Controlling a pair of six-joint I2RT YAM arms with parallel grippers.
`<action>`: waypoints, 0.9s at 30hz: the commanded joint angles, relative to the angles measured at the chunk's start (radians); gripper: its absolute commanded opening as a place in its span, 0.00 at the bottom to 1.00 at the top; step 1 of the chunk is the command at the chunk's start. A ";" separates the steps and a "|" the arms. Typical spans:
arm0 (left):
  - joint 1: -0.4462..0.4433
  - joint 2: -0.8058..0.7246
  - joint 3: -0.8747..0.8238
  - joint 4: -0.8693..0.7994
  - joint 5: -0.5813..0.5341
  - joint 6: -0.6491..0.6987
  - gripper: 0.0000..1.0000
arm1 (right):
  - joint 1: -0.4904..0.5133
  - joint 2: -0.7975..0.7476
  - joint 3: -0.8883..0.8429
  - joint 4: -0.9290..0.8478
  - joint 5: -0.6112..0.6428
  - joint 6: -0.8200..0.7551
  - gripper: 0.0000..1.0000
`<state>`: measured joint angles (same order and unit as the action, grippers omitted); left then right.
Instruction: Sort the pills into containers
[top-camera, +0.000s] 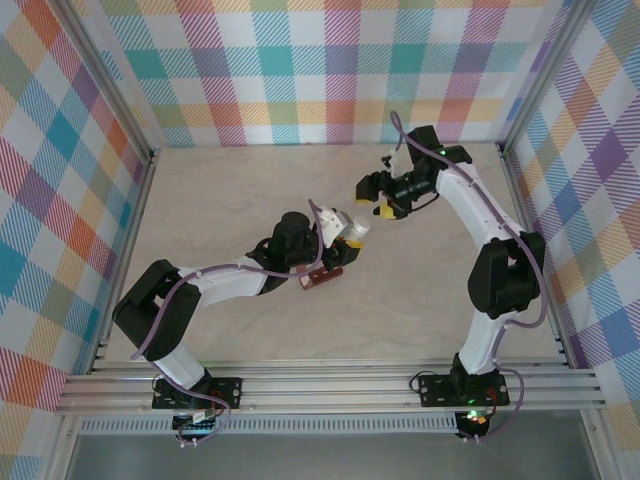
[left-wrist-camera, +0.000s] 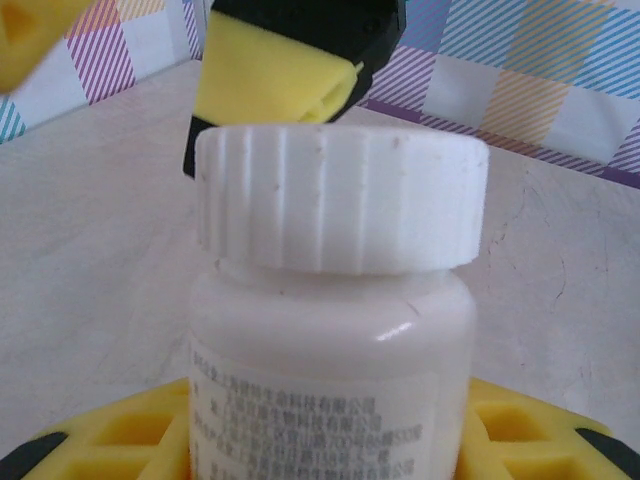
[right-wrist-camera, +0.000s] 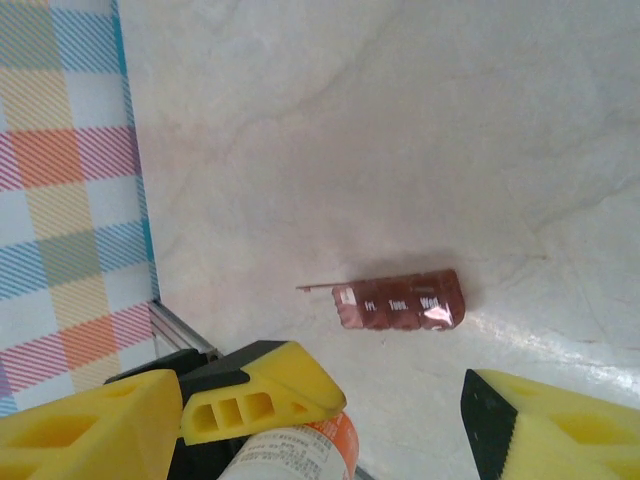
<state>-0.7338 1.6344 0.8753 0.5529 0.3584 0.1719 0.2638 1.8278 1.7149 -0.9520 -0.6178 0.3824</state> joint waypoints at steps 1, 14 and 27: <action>-0.009 -0.009 0.014 0.040 0.024 -0.022 0.00 | -0.023 -0.090 -0.069 0.113 -0.016 0.064 0.75; -0.009 -0.041 0.015 0.056 0.004 -0.082 0.00 | -0.041 -0.451 -0.499 0.615 -0.014 0.108 0.76; -0.008 -0.076 0.005 0.074 0.006 -0.121 0.00 | -0.016 -0.574 -0.665 0.770 -0.084 0.090 0.78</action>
<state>-0.7338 1.5883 0.8749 0.5762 0.3550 0.0738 0.2340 1.2892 1.0649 -0.2447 -0.6716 0.4862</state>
